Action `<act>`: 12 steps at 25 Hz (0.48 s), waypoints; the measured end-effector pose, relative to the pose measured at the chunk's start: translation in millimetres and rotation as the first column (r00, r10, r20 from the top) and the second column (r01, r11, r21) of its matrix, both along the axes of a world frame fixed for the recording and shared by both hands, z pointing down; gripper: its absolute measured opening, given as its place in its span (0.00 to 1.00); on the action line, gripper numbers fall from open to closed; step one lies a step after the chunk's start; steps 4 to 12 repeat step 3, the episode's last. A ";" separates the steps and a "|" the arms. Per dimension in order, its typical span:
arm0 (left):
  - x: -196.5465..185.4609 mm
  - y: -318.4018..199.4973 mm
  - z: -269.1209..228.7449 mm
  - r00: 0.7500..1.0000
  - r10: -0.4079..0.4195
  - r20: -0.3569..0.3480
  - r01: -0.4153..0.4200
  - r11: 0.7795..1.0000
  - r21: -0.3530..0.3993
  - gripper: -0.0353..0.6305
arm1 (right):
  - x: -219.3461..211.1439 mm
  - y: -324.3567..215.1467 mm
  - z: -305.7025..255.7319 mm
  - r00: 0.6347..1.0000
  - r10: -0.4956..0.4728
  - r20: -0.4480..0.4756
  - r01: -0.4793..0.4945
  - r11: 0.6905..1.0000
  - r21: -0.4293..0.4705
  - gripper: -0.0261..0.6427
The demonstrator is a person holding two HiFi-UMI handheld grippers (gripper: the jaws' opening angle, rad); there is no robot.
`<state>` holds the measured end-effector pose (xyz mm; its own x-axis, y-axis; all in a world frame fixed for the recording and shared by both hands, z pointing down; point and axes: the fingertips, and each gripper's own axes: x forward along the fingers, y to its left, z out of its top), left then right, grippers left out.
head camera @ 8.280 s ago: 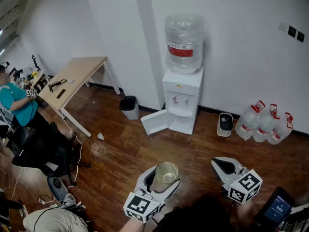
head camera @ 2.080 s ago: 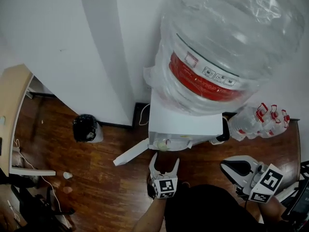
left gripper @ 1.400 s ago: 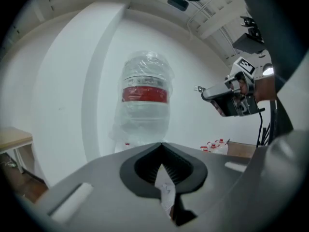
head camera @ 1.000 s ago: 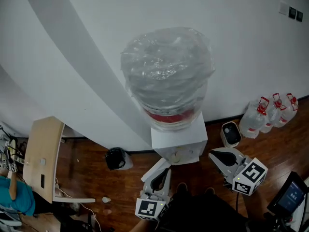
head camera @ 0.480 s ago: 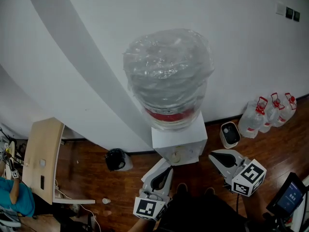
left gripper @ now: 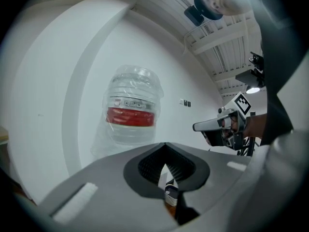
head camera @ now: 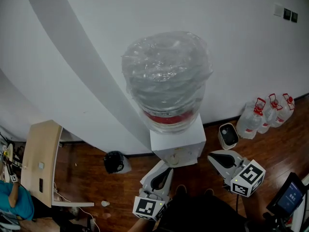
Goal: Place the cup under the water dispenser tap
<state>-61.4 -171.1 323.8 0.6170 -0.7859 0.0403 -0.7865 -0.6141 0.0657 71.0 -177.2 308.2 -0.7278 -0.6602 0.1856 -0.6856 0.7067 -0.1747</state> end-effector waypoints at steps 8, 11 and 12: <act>-0.8 -4.2 1.4 1.000 -0.017 0.013 0.017 1.000 0.001 0.19 | 2.7 -1.7 2.6 1.000 0.009 -0.004 -0.009 1.000 -0.008 0.04; -0.8 -4.2 1.4 1.000 -0.017 0.013 0.017 1.000 0.001 0.19 | 2.7 -1.7 2.6 1.000 0.009 -0.004 -0.009 1.000 -0.008 0.04; -0.8 -4.2 1.4 1.000 -0.017 0.013 0.017 1.000 0.001 0.19 | 2.7 -1.7 2.6 1.000 0.009 -0.004 -0.009 1.000 -0.008 0.04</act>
